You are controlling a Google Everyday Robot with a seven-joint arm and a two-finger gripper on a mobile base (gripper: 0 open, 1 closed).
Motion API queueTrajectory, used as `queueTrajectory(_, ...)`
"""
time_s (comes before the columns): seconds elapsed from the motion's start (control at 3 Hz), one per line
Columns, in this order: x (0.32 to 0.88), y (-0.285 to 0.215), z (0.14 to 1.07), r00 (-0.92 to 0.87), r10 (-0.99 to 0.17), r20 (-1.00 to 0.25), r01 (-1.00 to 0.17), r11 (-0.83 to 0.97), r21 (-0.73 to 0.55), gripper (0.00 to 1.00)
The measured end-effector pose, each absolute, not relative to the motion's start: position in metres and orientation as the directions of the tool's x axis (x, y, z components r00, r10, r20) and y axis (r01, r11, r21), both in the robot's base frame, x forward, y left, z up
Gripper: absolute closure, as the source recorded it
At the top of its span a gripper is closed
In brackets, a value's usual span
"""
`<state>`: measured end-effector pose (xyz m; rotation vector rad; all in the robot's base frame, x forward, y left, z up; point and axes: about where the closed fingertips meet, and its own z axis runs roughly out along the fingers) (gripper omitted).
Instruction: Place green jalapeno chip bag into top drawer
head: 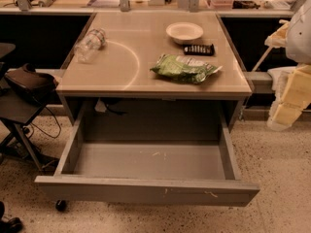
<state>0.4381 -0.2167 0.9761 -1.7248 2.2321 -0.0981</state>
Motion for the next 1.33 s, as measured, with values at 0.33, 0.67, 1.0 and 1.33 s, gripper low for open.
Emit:
queueTrajectory(0.33,0.438,-0.217,0.976,-0.221,-0.953,-0.207,-0.931,0.27,-0.245,0.0)
queueTrajectory(0.67,0.444,-0.215,0.975,-0.204,-0.951,-0.232,-0.94,0.256,-0.225,0.0)
queueTrajectory(1.0,0.495,-0.224,0.966,-0.188,-0.958,-0.217,-0.947,0.235,-0.217,0.0)
queueTrajectory(1.33,0.584,-0.214,0.939,-0.161,-0.975,-0.153,-0.961,0.19,-0.202,0.0)
